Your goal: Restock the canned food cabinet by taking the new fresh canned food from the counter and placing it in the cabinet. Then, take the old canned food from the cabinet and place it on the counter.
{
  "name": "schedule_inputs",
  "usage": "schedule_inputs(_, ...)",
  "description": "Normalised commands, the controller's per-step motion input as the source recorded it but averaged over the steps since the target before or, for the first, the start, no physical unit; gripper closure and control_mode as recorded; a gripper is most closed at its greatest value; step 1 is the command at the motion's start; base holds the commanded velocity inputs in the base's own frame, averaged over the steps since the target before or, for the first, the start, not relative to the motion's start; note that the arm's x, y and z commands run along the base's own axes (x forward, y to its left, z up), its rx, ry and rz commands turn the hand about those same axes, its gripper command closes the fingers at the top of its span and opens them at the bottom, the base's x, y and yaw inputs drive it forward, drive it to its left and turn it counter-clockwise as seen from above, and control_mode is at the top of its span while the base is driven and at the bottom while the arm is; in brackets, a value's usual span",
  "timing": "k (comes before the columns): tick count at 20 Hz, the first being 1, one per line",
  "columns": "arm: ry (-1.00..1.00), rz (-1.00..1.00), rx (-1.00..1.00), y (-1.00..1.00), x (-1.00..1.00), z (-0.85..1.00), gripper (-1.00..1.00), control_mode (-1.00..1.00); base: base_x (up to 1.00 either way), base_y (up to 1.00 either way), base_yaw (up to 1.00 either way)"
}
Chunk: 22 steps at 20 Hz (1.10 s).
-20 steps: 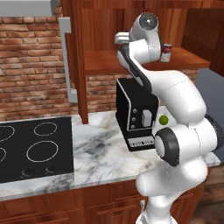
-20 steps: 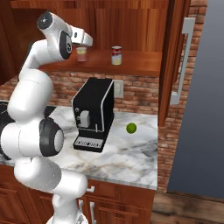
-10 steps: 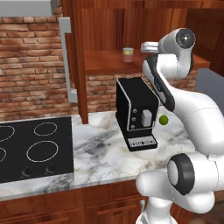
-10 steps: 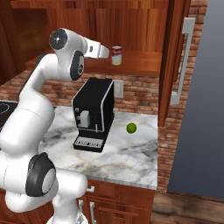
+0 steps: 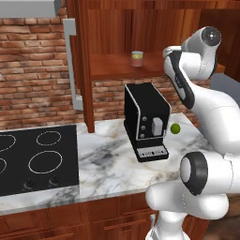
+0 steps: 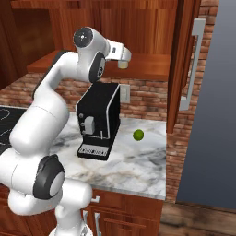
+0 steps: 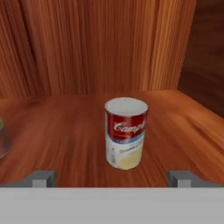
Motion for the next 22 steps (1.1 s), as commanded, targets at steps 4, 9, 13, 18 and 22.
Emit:
schedule_inputs(4,0.09,0.00,-0.11,0.00,0.29,-0.04,-1.00,-1.00,0.00,0.00,0.00)
schedule_inputs(9,0.04,0.00,-0.06,-0.11,0.11,-0.16,-1.00,-1.00,0.00,0.00,0.00)
schedule_inputs(13,0.00,0.00,-0.02,-0.32,0.01,-0.20,-1.00,-1.00,0.00,0.00,0.00)
schedule_inputs(18,0.00,0.00,0.03,-0.19,0.04,-0.07,-1.00,-1.00,0.00,0.00,0.00)
schedule_inputs(22,0.00,0.00,0.10,-0.01,0.07,0.00,-1.00,-1.00,0.00,0.00,0.00)
